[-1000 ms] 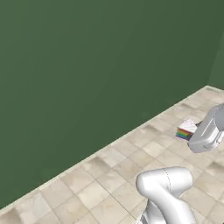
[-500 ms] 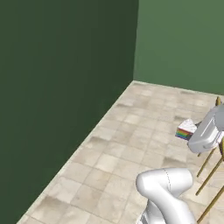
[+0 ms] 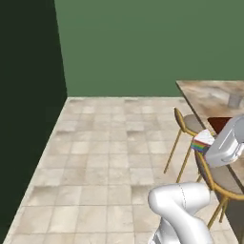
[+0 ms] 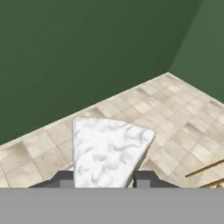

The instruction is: Take the cakes from the fridge and place them on the empty tray on the dining counter.

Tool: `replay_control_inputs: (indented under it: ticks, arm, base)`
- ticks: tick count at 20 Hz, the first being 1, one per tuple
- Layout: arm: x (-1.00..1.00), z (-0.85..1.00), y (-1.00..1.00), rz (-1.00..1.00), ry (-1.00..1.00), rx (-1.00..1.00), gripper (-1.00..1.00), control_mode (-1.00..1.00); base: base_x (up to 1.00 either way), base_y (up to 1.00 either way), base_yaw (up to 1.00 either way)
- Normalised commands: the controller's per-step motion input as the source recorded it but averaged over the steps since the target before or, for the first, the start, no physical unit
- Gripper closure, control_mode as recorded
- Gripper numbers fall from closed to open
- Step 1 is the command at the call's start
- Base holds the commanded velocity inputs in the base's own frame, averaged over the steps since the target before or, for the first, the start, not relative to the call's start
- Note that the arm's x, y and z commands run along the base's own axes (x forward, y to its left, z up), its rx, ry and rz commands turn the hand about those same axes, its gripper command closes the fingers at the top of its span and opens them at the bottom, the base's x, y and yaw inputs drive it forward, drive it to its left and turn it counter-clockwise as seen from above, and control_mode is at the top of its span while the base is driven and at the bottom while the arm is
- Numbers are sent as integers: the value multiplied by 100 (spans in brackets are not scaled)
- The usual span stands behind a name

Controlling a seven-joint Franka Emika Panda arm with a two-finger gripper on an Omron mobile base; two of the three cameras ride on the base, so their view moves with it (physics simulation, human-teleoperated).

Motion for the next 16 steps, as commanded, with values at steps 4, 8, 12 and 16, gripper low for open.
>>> replay_control_inputs:
  ticks: [4,8,12,16]
  arm:
    - [0,0,0,0,0,0,100,100]
    - [0,0,0,0,0,0,100,100]
    - [0,0,0,0,0,0,100,100]
    - [0,0,0,0,0,0,100,100]
  base:
    - [95,-2,-66]
    - [97,6,-60]
    - [100,21,-56]
    - [100,18,-60]
